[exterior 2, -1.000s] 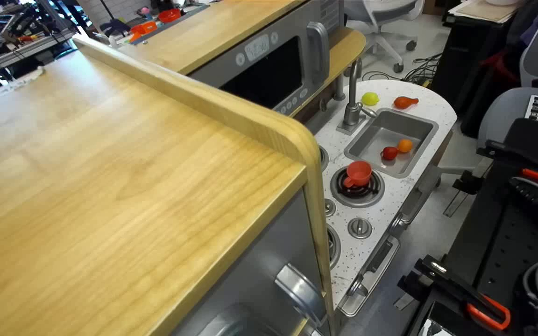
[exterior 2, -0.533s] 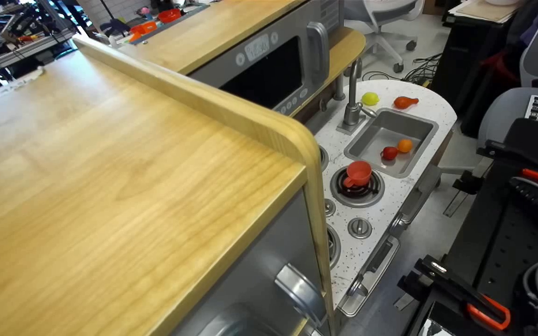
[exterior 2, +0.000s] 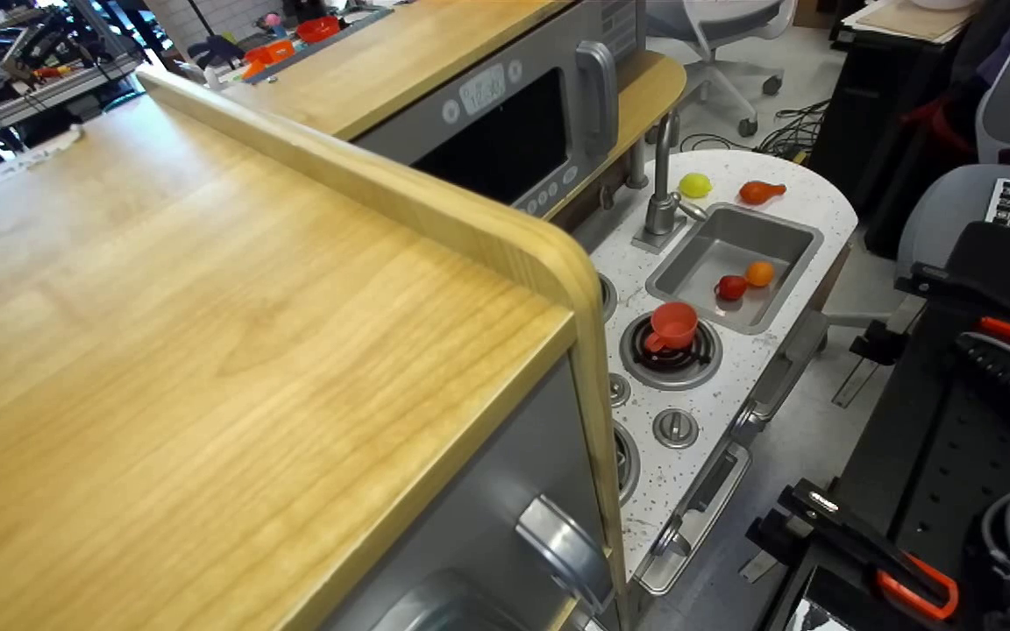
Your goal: Pick up the orange cup from stove and put it on the countertop
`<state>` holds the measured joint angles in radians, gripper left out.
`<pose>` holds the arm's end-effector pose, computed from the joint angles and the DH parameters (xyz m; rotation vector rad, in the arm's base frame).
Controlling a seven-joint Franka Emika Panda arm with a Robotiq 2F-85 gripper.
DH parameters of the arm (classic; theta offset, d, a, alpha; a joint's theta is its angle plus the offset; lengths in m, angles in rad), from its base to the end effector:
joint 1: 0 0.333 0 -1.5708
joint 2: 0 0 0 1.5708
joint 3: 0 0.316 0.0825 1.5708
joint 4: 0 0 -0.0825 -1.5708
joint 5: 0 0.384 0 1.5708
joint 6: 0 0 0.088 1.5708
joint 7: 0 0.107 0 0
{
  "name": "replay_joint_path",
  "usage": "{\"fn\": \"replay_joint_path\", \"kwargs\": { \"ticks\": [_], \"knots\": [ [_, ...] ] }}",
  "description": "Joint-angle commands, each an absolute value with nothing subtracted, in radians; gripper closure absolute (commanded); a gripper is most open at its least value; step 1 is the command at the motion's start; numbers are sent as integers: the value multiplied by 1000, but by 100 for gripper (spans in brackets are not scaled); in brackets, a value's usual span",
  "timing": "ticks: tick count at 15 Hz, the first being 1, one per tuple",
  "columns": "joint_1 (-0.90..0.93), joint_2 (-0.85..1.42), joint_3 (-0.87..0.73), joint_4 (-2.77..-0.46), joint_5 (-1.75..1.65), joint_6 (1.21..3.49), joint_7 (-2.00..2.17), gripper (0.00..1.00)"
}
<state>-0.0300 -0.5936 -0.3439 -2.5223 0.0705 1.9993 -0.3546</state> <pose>0.3535 -0.1400 0.4713 -2.9094 -0.0057 -0.1784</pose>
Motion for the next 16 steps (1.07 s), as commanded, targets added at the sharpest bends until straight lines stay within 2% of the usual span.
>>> {"fn": "replay_joint_path", "kwargs": {
  "ticks": [1,10,16],
  "knots": [
    [-58,-587,-319,-2520,87,1996,-369,0],
    [-75,-532,-311,-2572,71,2071,-345,0],
    [-110,-351,-302,-2678,48,2387,-339,0]
  ]
}}
